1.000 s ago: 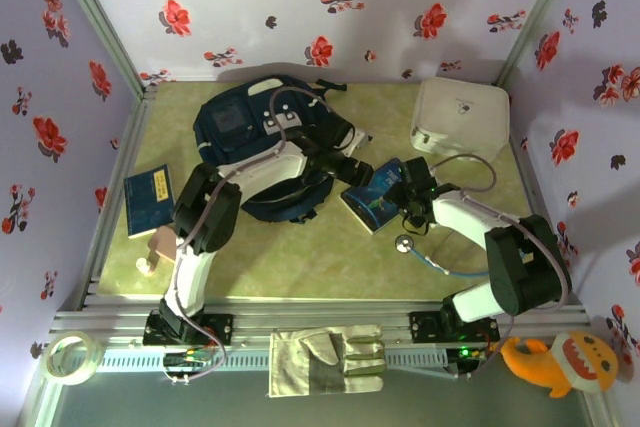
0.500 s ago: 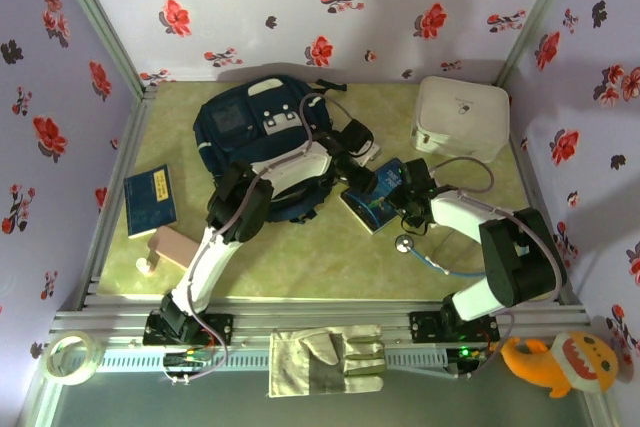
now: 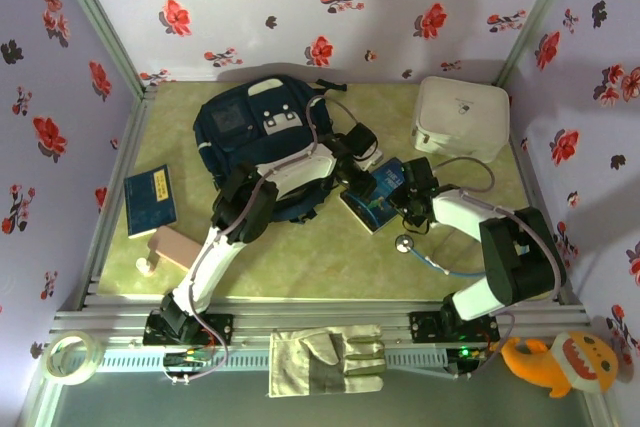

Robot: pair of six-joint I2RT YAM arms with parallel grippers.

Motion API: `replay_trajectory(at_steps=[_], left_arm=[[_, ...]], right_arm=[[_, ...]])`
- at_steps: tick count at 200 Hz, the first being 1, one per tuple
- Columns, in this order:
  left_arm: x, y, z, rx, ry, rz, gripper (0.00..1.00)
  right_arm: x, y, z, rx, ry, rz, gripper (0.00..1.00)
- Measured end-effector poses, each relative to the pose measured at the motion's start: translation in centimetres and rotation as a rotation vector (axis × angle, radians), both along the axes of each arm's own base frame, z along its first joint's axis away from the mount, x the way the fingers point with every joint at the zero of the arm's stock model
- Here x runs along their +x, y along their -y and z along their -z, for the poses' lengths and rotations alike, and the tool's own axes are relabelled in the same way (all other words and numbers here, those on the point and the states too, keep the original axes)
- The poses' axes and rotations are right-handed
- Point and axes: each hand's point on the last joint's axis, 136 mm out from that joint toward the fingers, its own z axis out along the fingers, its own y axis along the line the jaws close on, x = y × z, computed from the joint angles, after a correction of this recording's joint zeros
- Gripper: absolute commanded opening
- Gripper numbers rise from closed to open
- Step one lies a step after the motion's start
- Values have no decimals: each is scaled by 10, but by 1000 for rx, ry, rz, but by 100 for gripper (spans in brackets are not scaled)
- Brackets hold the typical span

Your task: Pack the student bag

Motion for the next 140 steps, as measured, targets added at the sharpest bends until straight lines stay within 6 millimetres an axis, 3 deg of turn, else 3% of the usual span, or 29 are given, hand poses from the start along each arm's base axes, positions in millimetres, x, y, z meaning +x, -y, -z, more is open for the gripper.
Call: replay_trajectory(at_steps=[78,140], left_arm=[[0,-1,1,20,16,12,41],[2,-2,1,26,25,11,35]], right_arm=[[4,-4,-31,23,36,-13,38],[2,-3,-31,19,31,-20,21]])
